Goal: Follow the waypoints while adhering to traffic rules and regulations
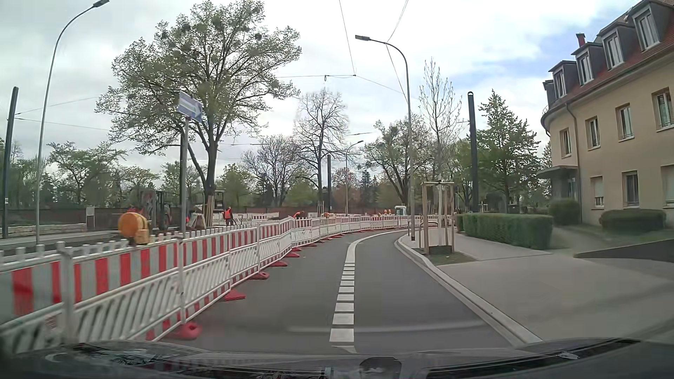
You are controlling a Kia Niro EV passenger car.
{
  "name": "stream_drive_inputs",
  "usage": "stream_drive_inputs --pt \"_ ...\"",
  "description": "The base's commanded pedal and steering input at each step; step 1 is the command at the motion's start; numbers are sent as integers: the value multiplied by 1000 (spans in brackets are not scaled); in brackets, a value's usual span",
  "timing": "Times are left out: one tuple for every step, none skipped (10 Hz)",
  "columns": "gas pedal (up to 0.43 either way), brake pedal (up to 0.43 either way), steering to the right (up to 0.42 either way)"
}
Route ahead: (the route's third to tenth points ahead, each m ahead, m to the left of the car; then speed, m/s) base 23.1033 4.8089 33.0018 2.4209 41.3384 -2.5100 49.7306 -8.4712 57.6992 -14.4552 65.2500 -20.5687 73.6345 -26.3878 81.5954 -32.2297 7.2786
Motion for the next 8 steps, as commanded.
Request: stream_drive_inputs --pt "87 0 -1" --pt "87 0 0" --pt "87 0 -1" --pt "87 0 -1" --pt "87 0 0" --pt "87 0 0" --pt "87 0 0" --pt "87 0 0"
